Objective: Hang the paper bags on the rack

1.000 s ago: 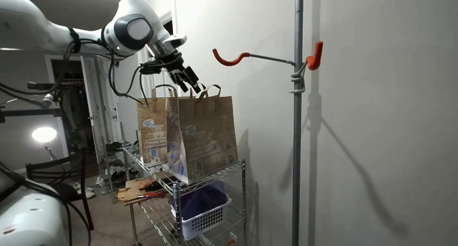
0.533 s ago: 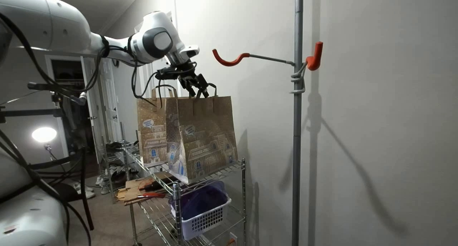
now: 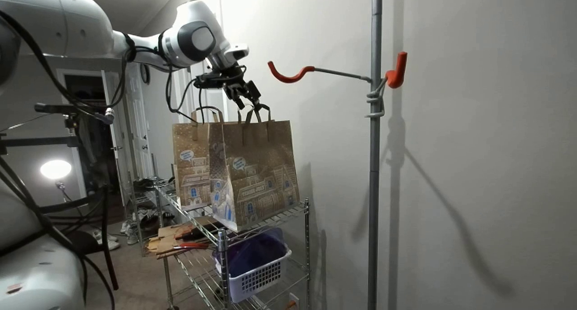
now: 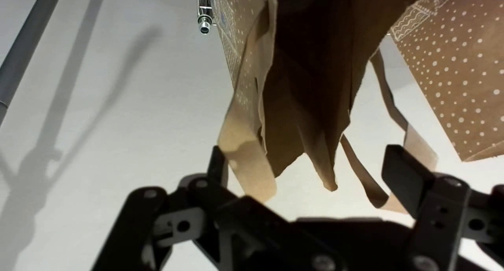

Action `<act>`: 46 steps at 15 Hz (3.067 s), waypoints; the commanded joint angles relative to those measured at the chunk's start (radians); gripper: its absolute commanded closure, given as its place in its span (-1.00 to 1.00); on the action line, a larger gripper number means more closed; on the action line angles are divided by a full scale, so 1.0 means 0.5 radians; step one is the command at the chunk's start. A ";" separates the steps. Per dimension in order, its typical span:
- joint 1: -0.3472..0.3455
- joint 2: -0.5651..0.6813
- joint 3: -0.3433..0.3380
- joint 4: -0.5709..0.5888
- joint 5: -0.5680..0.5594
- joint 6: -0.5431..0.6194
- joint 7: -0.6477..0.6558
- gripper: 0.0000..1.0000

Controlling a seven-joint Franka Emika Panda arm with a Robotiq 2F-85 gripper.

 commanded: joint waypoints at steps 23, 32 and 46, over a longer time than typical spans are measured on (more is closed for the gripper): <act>0.222 0.117 -0.130 0.089 0.474 -0.274 -0.407 -1.00; 0.165 0.155 0.020 0.049 0.000 0.034 -0.133 -0.47; 0.117 0.098 0.101 0.054 -0.396 -0.017 0.294 0.98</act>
